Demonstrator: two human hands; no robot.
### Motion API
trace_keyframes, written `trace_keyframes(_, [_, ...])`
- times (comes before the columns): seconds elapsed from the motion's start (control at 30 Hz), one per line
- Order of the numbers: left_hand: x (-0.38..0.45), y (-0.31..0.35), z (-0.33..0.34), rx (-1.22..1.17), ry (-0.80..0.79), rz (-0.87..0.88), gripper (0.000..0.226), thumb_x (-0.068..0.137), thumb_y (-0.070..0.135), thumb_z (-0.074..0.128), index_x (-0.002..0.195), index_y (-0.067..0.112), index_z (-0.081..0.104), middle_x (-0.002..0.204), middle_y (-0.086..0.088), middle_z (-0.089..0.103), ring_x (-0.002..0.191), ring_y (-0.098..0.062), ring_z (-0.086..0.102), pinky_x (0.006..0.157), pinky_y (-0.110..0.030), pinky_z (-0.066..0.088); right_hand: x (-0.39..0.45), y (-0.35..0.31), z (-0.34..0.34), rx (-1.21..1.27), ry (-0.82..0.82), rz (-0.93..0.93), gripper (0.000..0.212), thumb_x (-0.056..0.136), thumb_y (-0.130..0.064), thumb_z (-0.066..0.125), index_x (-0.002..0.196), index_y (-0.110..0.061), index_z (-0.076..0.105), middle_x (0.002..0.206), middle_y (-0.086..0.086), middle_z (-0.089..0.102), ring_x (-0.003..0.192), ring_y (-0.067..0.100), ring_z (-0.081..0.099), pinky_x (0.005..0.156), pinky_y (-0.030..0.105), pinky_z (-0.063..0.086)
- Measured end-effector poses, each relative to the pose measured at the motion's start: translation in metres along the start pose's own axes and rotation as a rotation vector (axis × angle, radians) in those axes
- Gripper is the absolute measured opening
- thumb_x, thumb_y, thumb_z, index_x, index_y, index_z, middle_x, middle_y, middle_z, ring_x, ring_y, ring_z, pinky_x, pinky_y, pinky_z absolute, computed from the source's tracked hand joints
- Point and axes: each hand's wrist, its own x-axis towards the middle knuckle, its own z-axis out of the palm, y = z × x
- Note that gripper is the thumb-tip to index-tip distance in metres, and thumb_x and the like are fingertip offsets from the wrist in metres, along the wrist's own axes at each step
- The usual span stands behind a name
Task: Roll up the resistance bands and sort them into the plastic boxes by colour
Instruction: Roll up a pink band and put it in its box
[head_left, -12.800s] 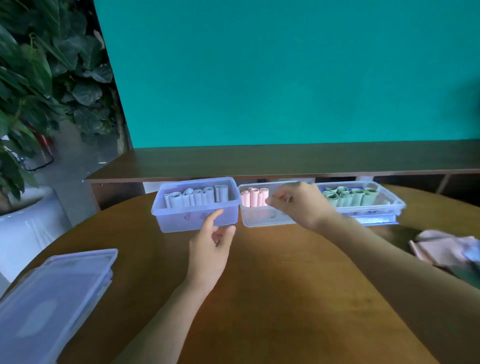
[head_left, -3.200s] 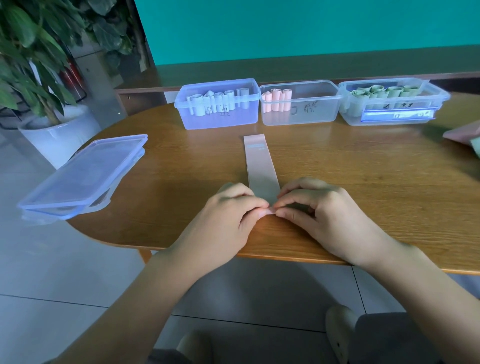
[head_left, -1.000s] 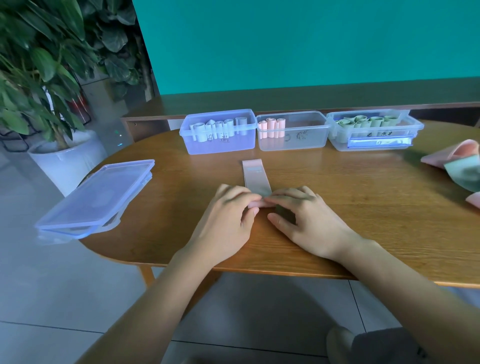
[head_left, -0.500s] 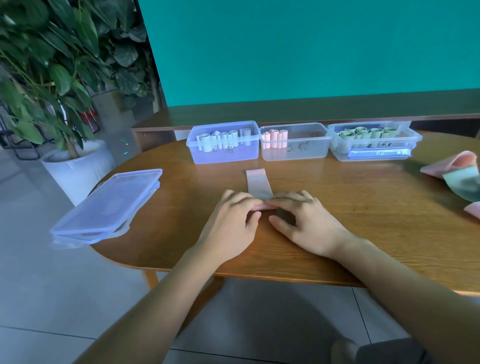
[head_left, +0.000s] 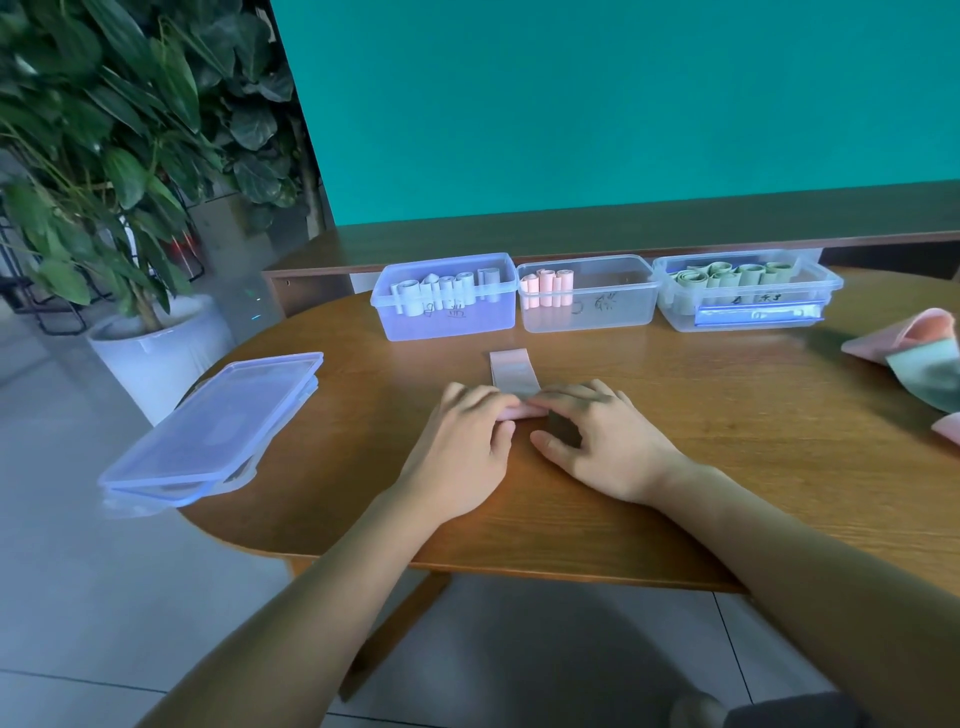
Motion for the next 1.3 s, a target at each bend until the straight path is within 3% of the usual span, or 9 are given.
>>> trace_keyframes(0.17, [0.007,-0.006,0.005,0.059,-0.061,-0.048,0.032,0.101,0.020,0.051,0.131,0.026,0.060,0.127,0.010,0.062,0.113,-0.019,0.044,0.100,-0.039,0.043,-0.001,-0.002,-0.002,0.066,0.008,-0.050,0.043,0.094,-0.053,0.044,0.136,-0.052,0.050,0.140,-0.021,0.054,0.124,0.013,0.048,0.109,0.040,0.038])
trace_keyframes(0.37, [0.007,-0.004,0.004,0.028,0.015,-0.015,0.034,0.097,0.014,0.057,0.126,0.030,0.064,0.124,0.009,0.063,0.111,-0.022,0.047,0.101,-0.038,0.043,0.007,0.002,-0.001,0.031,-0.016,-0.002,0.049,0.097,-0.049,0.051,0.145,-0.042,0.046,0.149,-0.018,0.048,0.131,0.017,0.043,0.112,0.041,0.033])
trace_keyframes(0.57, [0.011,-0.006,0.004,0.023,-0.045,-0.051,0.036,0.100,0.019,0.052,0.130,0.038,0.060,0.129,0.014,0.060,0.114,-0.020,0.044,0.102,-0.037,0.040,0.013,0.004,-0.002,0.069,-0.019,-0.021,0.051,0.092,-0.055,0.045,0.141,-0.041,0.050,0.144,-0.017,0.052,0.130,0.016,0.046,0.111,0.046,0.037])
trace_keyframes(0.63, [0.013,-0.008,0.006,0.030,-0.054,-0.066,0.036,0.101,0.021,0.051,0.132,0.039,0.058,0.131,0.013,0.060,0.115,-0.020,0.043,0.103,-0.037,0.040,0.013,0.005,-0.002,0.107,0.030,-0.042,0.044,0.092,-0.052,0.047,0.135,-0.046,0.052,0.139,-0.017,0.056,0.125,0.015,0.050,0.109,0.046,0.040])
trace_keyframes(0.77, [0.017,-0.011,0.010,0.076,-0.045,-0.077,0.034,0.099,0.023,0.054,0.132,0.028,0.059,0.130,0.009,0.061,0.115,-0.024,0.045,0.102,-0.045,0.043,0.014,0.005,0.000,0.134,0.016,-0.041,0.040,0.091,-0.054,0.046,0.130,-0.059,0.041,0.137,-0.019,0.055,0.124,0.015,0.049,0.110,0.046,0.039])
trace_keyframes(1.03, [0.019,-0.012,0.010,0.064,-0.042,-0.070,0.035,0.100,0.021,0.054,0.132,0.033,0.060,0.130,0.010,0.057,0.119,-0.020,0.042,0.105,-0.037,0.039,0.021,0.011,0.000,0.050,0.007,-0.015,0.047,0.097,-0.048,0.053,0.143,-0.043,0.047,0.149,-0.017,0.048,0.135,0.017,0.042,0.114,0.043,0.032])
trace_keyframes(1.3, [0.023,-0.017,0.014,0.123,-0.086,-0.120,0.042,0.102,0.029,0.049,0.144,0.028,0.050,0.142,0.009,0.052,0.124,-0.020,0.039,0.107,-0.043,0.039,0.021,0.010,-0.001,0.069,0.017,-0.040,0.046,0.096,-0.047,0.054,0.142,-0.048,0.047,0.146,-0.017,0.047,0.130,0.014,0.043,0.113,0.039,0.033])
